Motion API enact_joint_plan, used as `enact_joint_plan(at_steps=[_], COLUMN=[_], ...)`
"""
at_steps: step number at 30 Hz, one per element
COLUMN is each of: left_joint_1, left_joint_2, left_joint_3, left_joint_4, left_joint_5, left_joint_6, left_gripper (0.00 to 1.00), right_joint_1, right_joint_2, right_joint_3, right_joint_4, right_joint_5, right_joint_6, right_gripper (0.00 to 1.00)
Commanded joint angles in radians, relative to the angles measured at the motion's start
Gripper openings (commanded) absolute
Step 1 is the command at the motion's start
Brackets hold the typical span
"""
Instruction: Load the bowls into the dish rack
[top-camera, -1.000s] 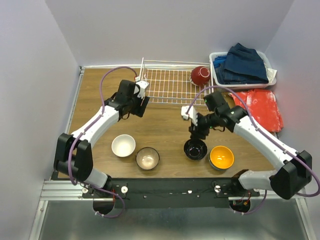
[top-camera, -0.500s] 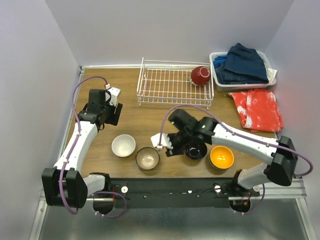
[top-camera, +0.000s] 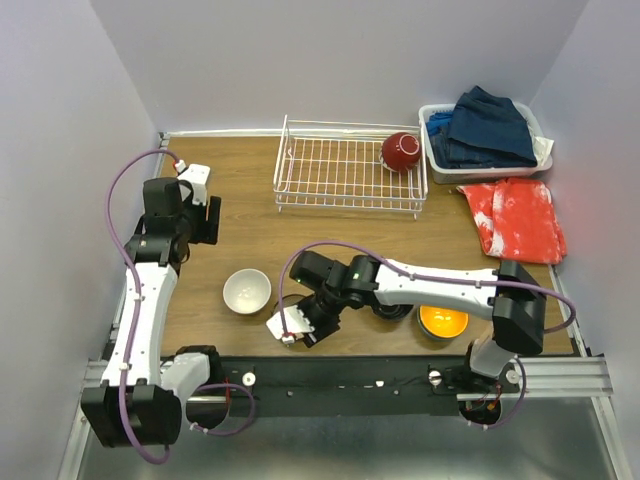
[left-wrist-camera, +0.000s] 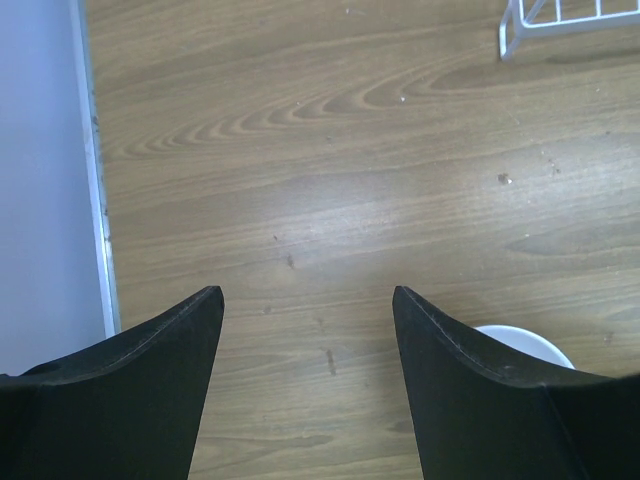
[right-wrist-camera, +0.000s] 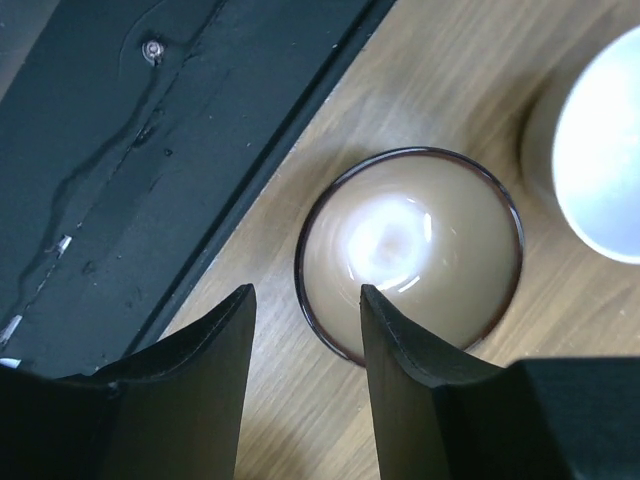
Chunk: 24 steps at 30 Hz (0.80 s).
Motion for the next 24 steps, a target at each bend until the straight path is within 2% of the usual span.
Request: enact_joint_plan(at_steps=[1,14,18,20,24], left_joint_1=[0.025,0.049,0.056,0.057,0.056], left_joint_2=[-0.053,-0.087,-0.09,-0.09,-0.084], left_joint_3=[0.029,0.019,0.015,0.015,0.019], left_joint_4=[-0.037,-0.029,-0.026,-0.026,-0.026], left_joint_5=[0.05,0.098,0.104,0.105,0.116], left_joint_6=[-0.027,-0.065,-0.07,-0.068,-0.068], left_gripper=[0.78,0.78,0.78,0.78,0.78], right_joint_1=[0.034,0.056,0.056,0.057,0.059], right_joint_2=[0.042,0.115,0.14,0.143,0.111], right_joint_3=[0.02,-0.033,-0.017,-0.012,-0.044], right_joint_4=[-0.005,0.141,0.155,0.146,0.123], right_joint_5=[0.035,0.161,0.17,0.167,0.18], right_joint_6=[-0.055,-0.016,-0.019,-0.03,-0.07], right_gripper=[0.53,0.51,0.43,0.35,0.3])
